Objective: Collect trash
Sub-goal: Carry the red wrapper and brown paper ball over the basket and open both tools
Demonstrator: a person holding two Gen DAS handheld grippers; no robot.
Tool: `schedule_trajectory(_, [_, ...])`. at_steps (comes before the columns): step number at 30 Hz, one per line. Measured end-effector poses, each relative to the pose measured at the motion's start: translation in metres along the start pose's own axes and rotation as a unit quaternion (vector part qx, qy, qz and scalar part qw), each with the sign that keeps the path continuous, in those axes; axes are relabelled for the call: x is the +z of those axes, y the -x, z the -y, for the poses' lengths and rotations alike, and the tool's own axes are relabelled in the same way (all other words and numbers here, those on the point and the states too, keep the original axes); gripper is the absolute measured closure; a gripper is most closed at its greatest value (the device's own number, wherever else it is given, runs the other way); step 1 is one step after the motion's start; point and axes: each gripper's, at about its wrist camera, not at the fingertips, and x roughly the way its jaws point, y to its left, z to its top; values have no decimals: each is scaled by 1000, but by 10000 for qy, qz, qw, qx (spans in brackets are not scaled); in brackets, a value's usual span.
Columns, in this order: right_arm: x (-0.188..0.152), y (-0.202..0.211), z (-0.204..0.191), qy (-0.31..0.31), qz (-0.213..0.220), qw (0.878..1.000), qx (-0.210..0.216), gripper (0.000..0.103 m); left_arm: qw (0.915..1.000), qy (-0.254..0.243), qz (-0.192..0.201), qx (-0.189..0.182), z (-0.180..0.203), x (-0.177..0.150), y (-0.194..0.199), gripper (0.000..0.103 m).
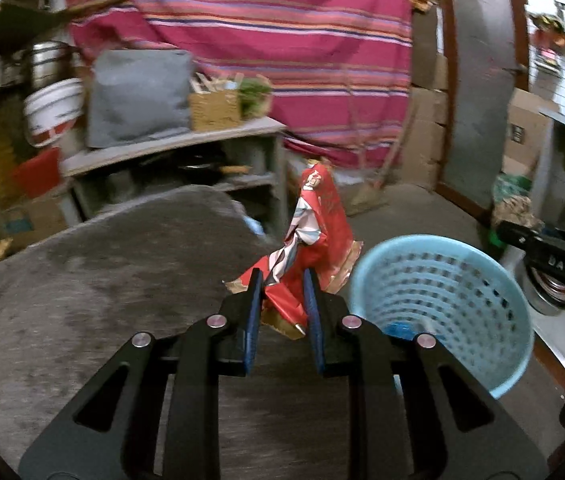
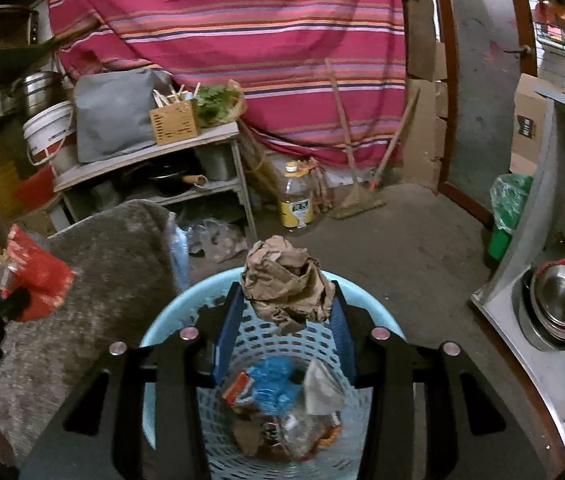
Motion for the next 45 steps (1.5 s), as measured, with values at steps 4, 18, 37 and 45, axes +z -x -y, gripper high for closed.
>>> schedule_trajectory(4, [-1, -3, 17, -110, -36, 9999, -89, 60, 9998, -96, -76, -129, 21, 1, -14, 83])
schedule_trajectory(18, [-7, -9, 46, -394, -155, 9989, -180, 60, 9977, -493, -36, -469, 78, 21, -25, 66])
schedule_trajectory(37, [-13, -24, 9, -75, -277, 9995, 99, 58, 9990, 25, 262, 366, -4, 11, 29, 5])
schedule_trajectory(45, [-13, -34, -5, -91, -320, 9992, 208, 55, 9969, 209, 381, 649, -35, 1, 50, 5])
